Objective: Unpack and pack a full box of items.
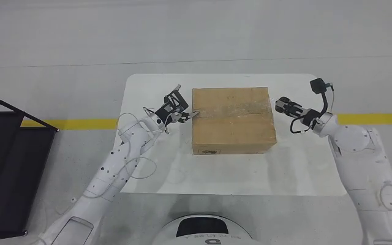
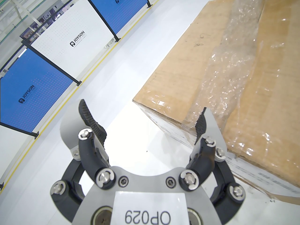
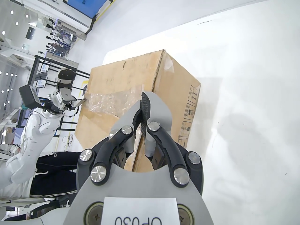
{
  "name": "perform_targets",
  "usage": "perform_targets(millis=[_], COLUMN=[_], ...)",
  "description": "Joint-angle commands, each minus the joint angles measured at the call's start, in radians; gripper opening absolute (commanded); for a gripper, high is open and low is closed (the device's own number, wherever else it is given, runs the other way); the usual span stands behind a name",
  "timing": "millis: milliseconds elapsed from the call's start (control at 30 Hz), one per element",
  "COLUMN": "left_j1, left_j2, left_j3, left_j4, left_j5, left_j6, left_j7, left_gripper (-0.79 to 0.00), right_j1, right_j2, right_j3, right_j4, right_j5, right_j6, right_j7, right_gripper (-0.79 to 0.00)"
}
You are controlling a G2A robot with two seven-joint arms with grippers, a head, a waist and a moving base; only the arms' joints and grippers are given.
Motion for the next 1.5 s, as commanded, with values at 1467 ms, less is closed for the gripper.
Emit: perform_targets(millis=[1467], left_j1=[0.0], left_j2=[0.0], left_j3=[0.0], left_j4=[0.0], left_j5=[0.0], left_j6=[0.0], left_j7=[0.0], left_gripper=[0.0], right_j1=[-0.176], right_j2=[0.008], right_j3=[0.136], right_j4=[-0.242], right_j5=[-0.112], right_j6=[0.187], right_j7=[-0.001], right_gripper=[-0.785])
